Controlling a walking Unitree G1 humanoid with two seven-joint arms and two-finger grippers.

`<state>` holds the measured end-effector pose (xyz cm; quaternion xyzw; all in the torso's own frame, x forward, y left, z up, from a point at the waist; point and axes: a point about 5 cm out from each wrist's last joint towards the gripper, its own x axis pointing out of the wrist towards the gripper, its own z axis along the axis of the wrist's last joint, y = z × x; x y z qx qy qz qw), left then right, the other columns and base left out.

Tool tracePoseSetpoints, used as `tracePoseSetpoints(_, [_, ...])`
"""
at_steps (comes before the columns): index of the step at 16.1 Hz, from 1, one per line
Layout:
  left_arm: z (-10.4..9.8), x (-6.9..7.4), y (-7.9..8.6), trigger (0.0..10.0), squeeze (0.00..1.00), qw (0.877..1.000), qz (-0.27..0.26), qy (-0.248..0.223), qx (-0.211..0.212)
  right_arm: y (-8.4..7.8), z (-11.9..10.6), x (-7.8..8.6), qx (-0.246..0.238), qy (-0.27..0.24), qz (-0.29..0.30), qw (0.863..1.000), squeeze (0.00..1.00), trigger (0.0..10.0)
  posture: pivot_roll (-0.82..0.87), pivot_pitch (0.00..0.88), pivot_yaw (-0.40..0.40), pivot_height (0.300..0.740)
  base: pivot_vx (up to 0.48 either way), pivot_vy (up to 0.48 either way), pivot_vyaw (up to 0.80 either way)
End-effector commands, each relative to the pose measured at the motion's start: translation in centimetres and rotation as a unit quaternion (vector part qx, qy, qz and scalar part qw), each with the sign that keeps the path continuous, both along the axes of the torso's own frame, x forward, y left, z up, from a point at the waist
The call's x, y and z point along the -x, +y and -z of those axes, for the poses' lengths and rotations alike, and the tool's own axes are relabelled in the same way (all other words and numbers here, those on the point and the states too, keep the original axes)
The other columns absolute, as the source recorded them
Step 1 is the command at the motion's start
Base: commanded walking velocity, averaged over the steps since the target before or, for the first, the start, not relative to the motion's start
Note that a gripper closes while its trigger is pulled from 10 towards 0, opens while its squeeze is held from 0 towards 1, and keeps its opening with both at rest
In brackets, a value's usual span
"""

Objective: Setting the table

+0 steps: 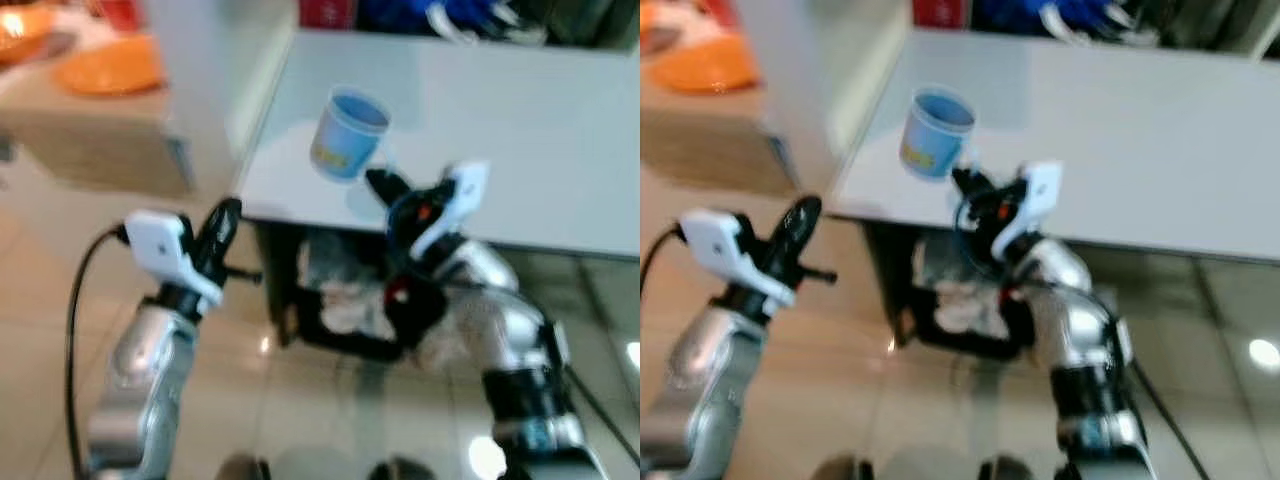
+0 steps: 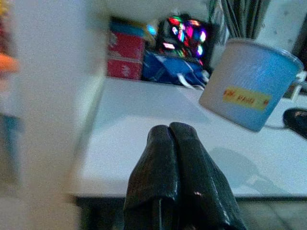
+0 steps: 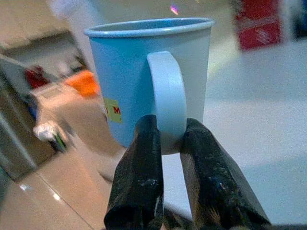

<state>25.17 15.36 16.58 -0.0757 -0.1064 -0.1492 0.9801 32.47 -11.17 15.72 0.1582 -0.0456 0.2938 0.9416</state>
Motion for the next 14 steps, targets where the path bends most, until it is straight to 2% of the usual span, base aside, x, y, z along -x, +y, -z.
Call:
tracePoseSetpoints(1, [0.1,0.0,-0.4,10.0,0.0,1.0,0.009,-0.001,-0.006,0.0,0.0,0.0,0.011,-0.007,0.013,1.0,0.0,10.0,-0.06,0.103,0.008,0.74,0.0,-0.458,0.0])
tracePoseSetpoints(3, [0.6,0.0,-0.5,10.0,0.0,1.0,0.01,0.006,-0.008,0.6,0.6,0.0,0.016,0.001,0.031,0.999,0.0,10.0,-0.07,0.099,0.005,0.74,0.0,-0.458,0.0])
tracePoseSetpoints(7, [1.3,-0.1,-0.4,10.0,0.0,1.0,0.006,0.017,-0.011,0.1,0.8,-0.1,0.027,-0.003,0.075,0.997,0.0,10.0,-0.07,0.093,0.006,0.74,0.0,-0.455,0.0])
tracePoseSetpoints(9, [1.8,-0.6,0.0,10.0,0.0,0.999,-0.029,0.031,-0.018,-0.1,0.5,-0.3,0.032,-0.01,0.098,0.995,0.0,10.0,-0.07,0.09,0.007,0.74,0.0,0.0,0.0])
tracePoseSetpoints(10, [1.8,-0.7,-0.1,10.0,0.0,0.999,-0.021,0.032,-0.028,-0.1,0.1,-0.5,0.042,-0.016,0.109,0.993,0.0,10.0,-0.07,0.091,0.009,0.74,0.0,0.0,-0.8])
tracePoseSetpoints(11, [1.7,-0.7,-0.2,10.0,0.0,0.998,-0.023,0.027,-0.044,0.0,-0.2,-0.6,0.04,-0.02,0.109,0.993,0.0,10.0,-0.07,0.092,0.009,0.74,0.48,0.0,-0.8])
tracePoseSetpoints(13, [1.5,-0.7,-0.1,10.0,0.0,0.999,-0.027,0.022,-0.035,0.1,-0.5,-0.6,0.042,-0.031,0.117,0.992,0.0,10.0,-0.07,0.092,0.01,0.74,0.48,0.0,-0.8])
tracePoseSetpoints(14, [1.6,-0.7,-0.1,10.0,0.0,0.999,-0.026,0.021,-0.035,0.2,-0.5,-0.6,0.057,-0.035,0.127,0.99,0.0,10.0,-0.07,0.093,0.012,0.74,0.48,0.0,0.0])
